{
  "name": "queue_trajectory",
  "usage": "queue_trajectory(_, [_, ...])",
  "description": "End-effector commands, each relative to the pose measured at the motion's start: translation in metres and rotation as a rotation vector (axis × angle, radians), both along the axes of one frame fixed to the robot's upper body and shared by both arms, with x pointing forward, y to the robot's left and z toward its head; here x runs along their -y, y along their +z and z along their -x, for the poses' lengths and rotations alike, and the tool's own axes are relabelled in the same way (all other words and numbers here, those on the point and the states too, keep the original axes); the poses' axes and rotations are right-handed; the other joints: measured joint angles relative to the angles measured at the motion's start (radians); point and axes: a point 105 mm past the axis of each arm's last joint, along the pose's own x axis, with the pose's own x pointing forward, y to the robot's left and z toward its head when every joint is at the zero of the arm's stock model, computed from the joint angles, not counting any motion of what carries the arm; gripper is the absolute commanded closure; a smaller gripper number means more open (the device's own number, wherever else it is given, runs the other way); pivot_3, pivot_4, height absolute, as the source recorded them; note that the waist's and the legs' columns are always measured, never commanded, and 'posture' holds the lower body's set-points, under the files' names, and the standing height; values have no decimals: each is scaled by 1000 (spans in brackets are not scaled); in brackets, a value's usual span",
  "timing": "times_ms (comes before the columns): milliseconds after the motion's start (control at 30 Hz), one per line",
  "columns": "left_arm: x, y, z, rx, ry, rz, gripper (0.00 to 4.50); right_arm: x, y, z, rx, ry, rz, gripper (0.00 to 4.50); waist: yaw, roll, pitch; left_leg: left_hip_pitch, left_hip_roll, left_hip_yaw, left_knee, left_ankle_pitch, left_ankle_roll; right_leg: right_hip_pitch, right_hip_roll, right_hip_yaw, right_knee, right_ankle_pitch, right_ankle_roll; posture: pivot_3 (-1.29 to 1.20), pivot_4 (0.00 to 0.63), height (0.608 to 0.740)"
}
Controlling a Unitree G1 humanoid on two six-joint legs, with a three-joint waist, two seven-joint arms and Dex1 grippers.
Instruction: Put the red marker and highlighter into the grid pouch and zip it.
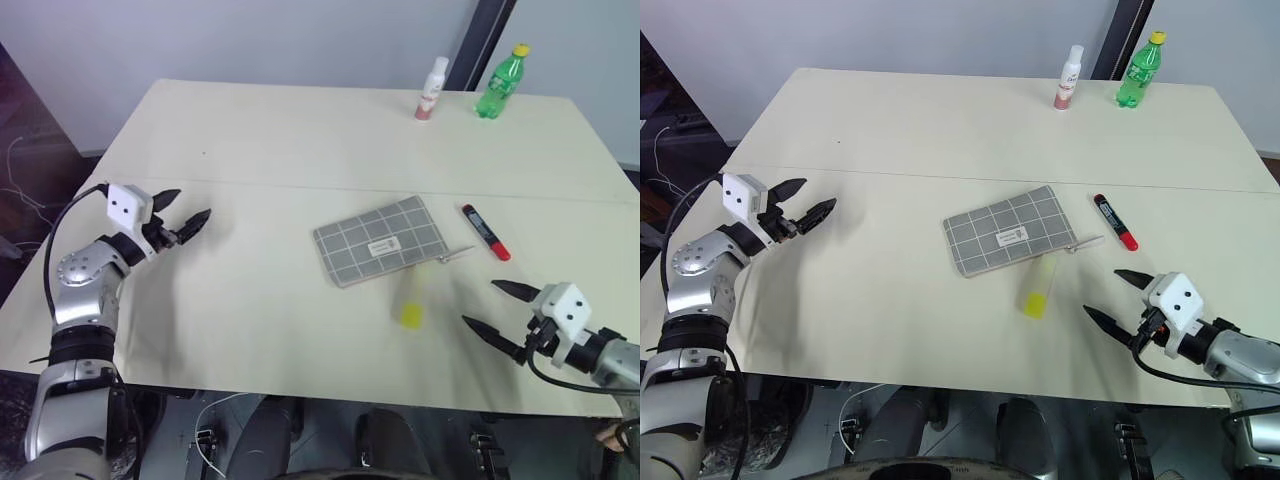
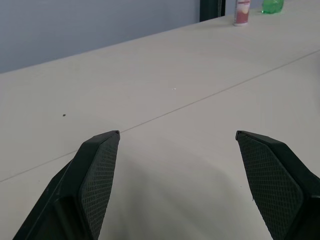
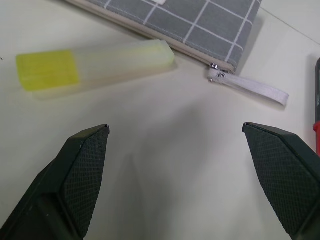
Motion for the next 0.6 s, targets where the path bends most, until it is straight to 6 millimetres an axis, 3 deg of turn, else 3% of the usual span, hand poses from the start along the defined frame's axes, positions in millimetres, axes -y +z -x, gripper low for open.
queue_trajectory(33, [-4,13,1,49,9,-11,585,5,10,-1,42,-7,21,66,0,0,0,0,0,0,0,0,0,0,0,0,0,0,0,0,150,740])
queue_trajectory(600, [-3,14,3,68,0,-24,585,6,13,-2,48,-12,18,66,0,0,0,0,0,0,0,0,0,0,0,0,0,0,0,0,150,740])
